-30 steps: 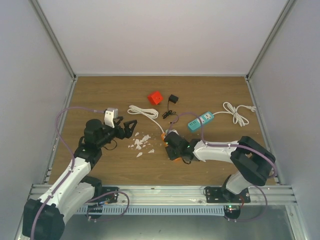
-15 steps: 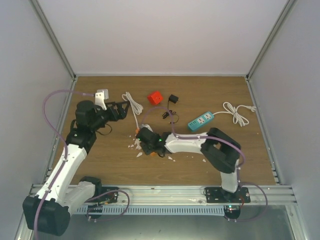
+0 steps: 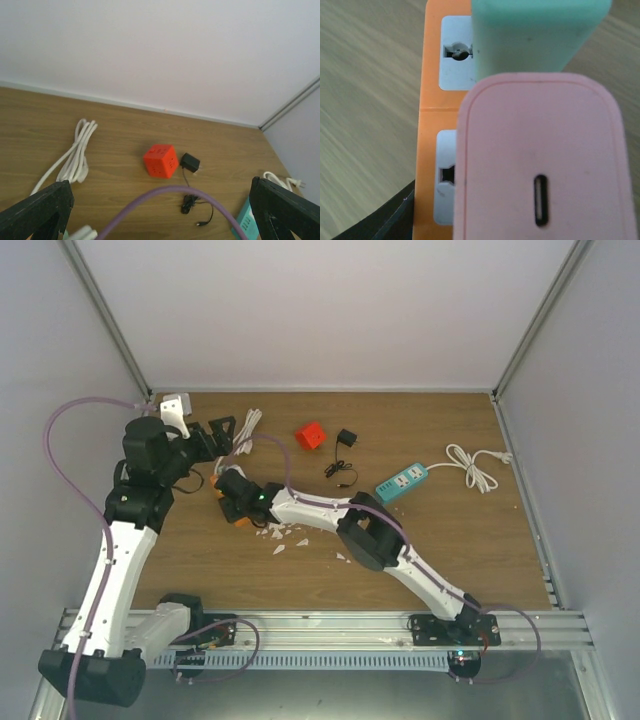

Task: Insert the plug

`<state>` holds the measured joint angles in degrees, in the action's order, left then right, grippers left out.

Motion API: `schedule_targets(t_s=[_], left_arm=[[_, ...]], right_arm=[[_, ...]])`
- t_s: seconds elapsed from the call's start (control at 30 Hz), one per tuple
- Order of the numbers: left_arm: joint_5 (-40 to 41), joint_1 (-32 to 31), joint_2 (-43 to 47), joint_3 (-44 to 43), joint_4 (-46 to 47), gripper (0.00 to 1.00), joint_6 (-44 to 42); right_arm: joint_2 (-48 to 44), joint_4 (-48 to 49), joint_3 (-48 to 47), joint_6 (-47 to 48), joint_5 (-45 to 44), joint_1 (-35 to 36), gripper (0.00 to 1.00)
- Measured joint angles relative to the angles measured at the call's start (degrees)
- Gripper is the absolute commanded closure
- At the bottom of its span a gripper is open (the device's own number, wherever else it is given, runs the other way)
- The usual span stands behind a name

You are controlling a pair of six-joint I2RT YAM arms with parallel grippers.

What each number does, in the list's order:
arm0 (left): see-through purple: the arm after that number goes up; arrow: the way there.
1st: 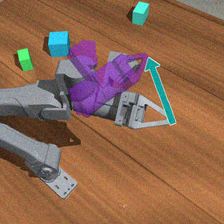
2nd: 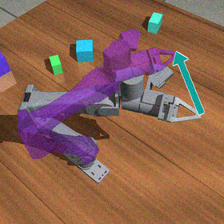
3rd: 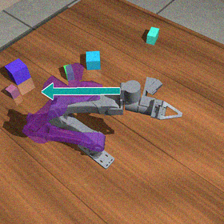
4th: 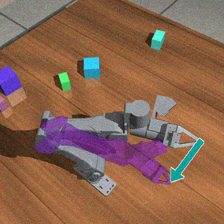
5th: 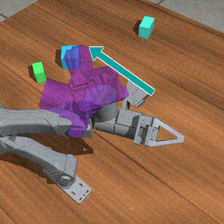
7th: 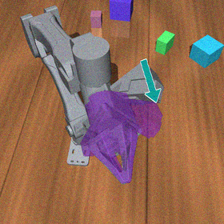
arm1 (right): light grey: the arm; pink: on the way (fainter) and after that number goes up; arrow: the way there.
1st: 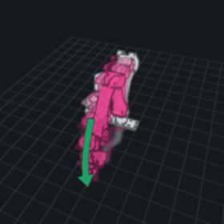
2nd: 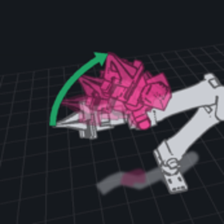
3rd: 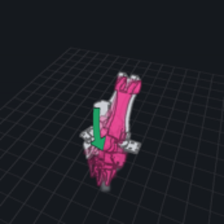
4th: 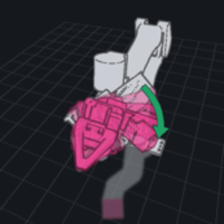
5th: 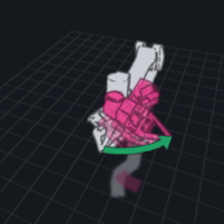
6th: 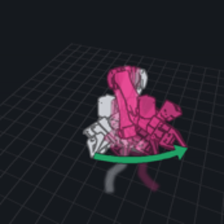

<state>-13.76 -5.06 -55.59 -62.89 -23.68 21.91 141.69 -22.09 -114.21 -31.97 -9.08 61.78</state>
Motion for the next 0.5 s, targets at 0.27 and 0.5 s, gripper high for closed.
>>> schedule_targets(t_s=[0.27,0.5], left_arm=[[4.52,0.04,2.21,-0.02,-4.87,0.01,-0.26],[7.28,0.04,2.78,-0.13,-5.75,0.01,1.68]], right_arm=[[7.08,-1.33,-12.13,-1.9,2.25,-0.07,0.56],[7.74,-2.45,-13.49,-1.66,4.72,0.07,0.21]])
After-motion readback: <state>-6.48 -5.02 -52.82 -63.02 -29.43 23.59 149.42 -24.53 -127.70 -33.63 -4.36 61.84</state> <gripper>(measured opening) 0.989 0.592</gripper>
